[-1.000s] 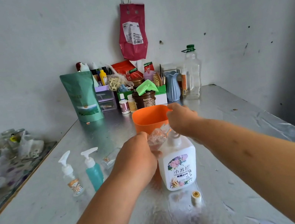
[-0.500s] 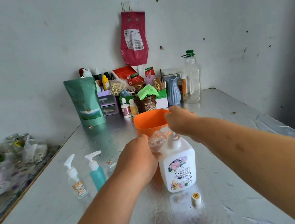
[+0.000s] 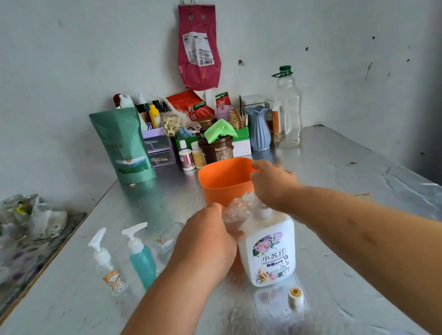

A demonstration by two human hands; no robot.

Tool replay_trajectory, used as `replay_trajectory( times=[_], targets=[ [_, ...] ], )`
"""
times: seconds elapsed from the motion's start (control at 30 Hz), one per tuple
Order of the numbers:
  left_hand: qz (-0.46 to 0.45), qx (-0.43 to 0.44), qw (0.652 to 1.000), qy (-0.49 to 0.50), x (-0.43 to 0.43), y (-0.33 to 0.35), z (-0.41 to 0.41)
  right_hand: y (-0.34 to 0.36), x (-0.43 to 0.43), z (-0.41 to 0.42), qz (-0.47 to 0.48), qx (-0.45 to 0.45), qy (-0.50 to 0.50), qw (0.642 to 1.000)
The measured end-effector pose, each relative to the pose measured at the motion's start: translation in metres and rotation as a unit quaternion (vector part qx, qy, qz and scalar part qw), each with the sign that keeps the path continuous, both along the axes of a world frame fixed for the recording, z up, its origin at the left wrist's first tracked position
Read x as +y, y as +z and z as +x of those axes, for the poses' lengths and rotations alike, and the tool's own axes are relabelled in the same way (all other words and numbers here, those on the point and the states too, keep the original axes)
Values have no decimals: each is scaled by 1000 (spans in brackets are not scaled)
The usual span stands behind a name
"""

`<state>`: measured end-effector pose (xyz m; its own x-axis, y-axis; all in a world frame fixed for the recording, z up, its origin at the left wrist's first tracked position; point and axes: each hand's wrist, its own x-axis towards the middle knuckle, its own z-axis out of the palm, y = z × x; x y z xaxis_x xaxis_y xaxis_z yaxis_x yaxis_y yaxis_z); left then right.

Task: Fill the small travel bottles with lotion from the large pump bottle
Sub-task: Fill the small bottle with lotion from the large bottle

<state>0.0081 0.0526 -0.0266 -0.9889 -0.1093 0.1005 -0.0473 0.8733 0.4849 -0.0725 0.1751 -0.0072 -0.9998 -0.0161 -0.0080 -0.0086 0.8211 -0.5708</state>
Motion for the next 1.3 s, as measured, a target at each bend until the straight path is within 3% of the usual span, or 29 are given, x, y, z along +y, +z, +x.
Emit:
replay_trajectory(
  times=[0.37,0.6,0.77,0.9,1.3],
  targets=[
    [-7,9,1000,-10,3,12,8,23,1,18,79,19,37,996],
    [1,13,1000,-8,1,9,4,11,1,4,-3,-12,47,999],
    [3,22,1000,-8,0,2,0,7,1,4,-4,-12,24,1000],
    [-11,9,1000,-6,0,-2,-1,7,0,13,52,-13,36,998],
    [-18,14,1000,-4,3,12,5,33,3,31,102,2,67,992]
  ],
)
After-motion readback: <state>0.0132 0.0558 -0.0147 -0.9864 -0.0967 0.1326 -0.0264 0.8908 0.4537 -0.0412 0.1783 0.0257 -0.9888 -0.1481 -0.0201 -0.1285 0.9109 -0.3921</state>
